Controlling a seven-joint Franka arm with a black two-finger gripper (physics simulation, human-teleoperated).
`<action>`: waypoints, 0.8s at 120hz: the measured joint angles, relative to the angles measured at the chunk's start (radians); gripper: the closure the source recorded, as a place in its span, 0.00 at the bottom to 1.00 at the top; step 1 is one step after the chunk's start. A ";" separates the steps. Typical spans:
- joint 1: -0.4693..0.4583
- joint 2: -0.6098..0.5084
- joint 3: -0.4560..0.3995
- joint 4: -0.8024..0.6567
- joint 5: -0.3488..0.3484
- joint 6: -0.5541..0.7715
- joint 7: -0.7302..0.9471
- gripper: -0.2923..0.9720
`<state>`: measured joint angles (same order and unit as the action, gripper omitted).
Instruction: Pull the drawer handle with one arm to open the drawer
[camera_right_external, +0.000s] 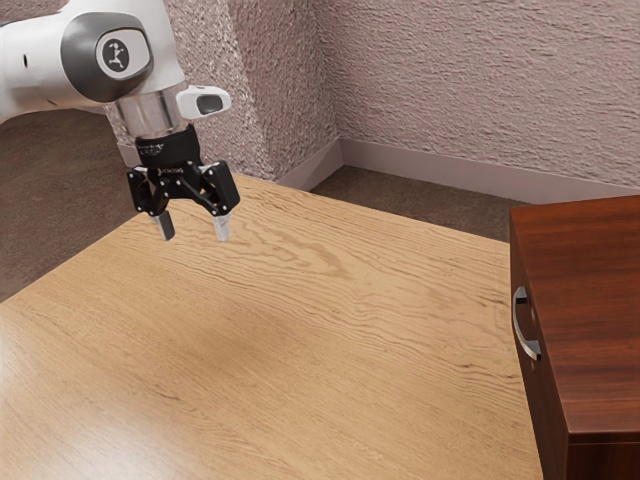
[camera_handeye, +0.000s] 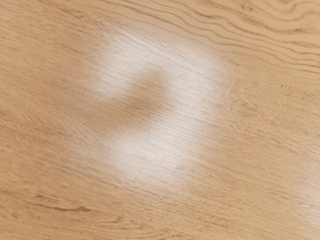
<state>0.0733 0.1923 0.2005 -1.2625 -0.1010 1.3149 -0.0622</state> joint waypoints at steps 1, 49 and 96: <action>0.000 0.000 0.000 0.000 0.000 0.000 0.000 0.23; 0.000 0.005 0.000 0.001 -0.008 0.038 0.094 0.23; 0.153 -0.170 -0.391 -0.001 -0.030 0.101 -0.025 0.23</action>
<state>0.2259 0.0224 -0.1902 -1.2634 -0.1311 1.4162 -0.0876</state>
